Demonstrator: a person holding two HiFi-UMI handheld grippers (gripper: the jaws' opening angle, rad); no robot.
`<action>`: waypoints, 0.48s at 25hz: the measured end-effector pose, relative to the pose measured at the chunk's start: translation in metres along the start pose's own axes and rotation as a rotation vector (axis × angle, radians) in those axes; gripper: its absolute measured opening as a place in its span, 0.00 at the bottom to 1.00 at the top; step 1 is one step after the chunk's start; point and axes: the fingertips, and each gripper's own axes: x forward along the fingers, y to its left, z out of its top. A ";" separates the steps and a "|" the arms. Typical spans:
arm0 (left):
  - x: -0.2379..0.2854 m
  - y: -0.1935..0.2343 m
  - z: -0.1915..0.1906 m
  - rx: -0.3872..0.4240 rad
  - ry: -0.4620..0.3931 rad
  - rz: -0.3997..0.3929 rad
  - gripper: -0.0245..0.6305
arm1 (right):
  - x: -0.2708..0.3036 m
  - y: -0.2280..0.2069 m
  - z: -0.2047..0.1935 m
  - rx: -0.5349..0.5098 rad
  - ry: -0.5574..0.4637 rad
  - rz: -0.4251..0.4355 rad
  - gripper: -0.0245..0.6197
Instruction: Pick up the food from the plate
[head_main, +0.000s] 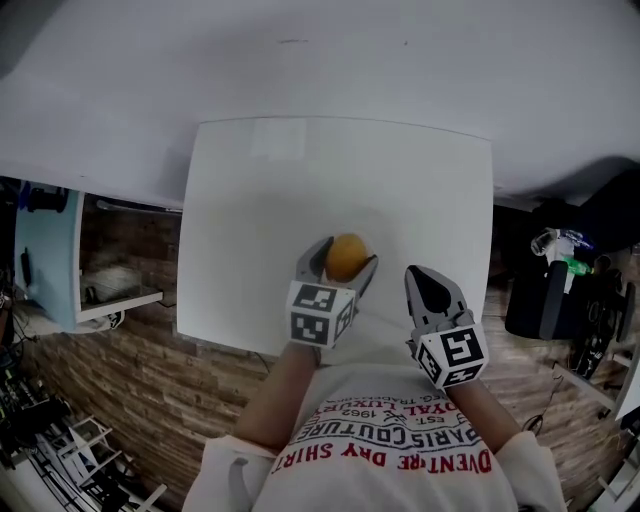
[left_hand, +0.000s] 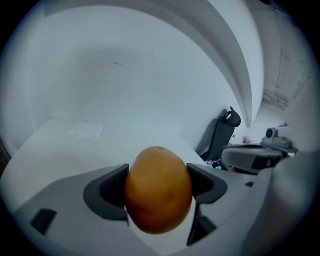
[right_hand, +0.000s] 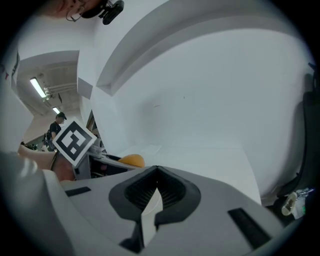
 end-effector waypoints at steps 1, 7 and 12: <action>-0.009 -0.001 0.012 0.009 -0.037 0.004 0.58 | -0.002 0.003 0.005 -0.006 -0.014 -0.003 0.05; -0.071 -0.010 0.071 0.059 -0.267 0.025 0.58 | -0.020 0.020 0.042 -0.035 -0.130 -0.037 0.05; -0.121 -0.016 0.106 0.124 -0.429 0.046 0.58 | -0.037 0.034 0.077 -0.066 -0.244 -0.055 0.05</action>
